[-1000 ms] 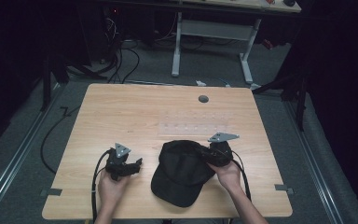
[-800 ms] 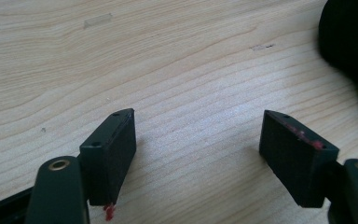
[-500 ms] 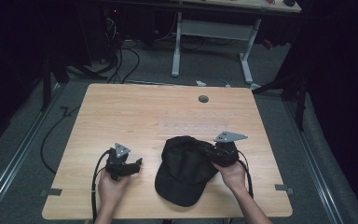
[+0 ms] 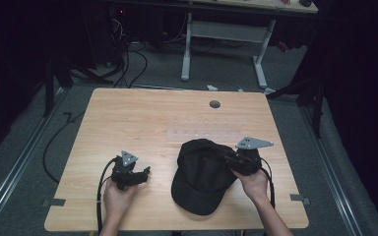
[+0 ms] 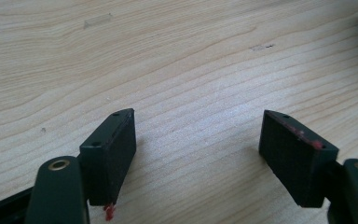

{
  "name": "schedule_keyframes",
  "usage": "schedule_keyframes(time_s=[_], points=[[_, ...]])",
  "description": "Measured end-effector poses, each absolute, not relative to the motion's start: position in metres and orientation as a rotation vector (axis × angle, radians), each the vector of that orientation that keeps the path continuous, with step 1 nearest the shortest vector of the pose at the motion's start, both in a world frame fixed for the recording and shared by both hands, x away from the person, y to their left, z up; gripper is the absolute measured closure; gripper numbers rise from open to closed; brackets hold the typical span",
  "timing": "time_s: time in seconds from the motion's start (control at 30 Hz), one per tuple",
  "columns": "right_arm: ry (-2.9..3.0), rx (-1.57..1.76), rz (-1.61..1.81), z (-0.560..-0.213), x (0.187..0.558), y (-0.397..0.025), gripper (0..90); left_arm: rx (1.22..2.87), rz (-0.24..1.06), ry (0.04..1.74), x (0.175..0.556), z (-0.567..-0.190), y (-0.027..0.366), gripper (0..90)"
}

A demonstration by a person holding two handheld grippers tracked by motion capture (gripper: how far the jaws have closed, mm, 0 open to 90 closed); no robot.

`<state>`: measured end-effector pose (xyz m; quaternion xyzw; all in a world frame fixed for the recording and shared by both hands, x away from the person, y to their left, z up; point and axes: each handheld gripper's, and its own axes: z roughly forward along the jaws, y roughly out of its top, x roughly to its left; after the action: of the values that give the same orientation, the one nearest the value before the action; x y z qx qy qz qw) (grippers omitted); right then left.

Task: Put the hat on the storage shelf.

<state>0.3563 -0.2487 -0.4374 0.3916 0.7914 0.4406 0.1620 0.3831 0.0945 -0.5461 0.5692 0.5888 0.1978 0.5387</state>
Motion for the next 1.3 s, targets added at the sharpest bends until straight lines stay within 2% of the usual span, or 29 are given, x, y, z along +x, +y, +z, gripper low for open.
schedule_keyframes(time_s=[0.43,0.73,1.0,1.3], points=[[2.24,1.095,1.295,-0.428,0.352,-0.255,82.5,1.344,0.462,1.406,0.384,-0.546,0.095,27.8],[2.229,1.051,1.311,-0.416,0.347,-0.256,82.6,1.314,0.363,1.434,0.386,-0.54,0.104,29.8],[2.216,1.024,1.337,-0.408,0.344,-0.261,82.5,1.3,0.214,1.321,0.369,-0.516,0.097,34.6],[2.22,0.992,1.362,-0.405,0.342,-0.262,82.6,1.416,-0.025,1.179,0.35,-0.486,0.07,29.4]])
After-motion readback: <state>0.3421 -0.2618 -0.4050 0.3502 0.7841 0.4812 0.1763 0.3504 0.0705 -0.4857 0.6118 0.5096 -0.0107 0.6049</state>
